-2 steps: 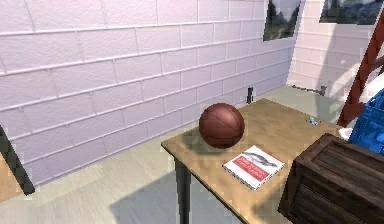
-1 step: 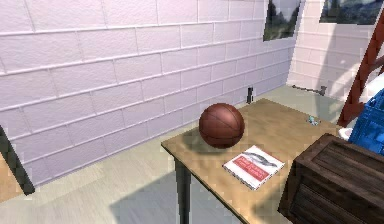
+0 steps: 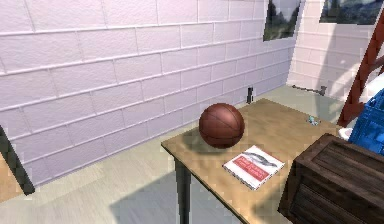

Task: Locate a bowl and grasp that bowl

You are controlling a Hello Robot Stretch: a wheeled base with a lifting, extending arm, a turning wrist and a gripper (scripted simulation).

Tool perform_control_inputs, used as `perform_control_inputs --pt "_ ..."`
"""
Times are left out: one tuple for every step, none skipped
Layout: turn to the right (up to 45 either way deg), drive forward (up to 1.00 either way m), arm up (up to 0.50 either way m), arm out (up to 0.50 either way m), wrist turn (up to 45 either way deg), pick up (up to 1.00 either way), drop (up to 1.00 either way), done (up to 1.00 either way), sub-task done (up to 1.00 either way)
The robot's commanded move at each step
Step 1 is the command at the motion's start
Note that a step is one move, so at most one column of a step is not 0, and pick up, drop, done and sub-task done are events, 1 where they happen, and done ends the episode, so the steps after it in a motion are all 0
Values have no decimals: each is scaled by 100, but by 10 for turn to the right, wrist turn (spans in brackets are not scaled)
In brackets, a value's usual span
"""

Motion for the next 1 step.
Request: perform_control_inputs --pt "0 0 0 0 0 0 0 100 0"
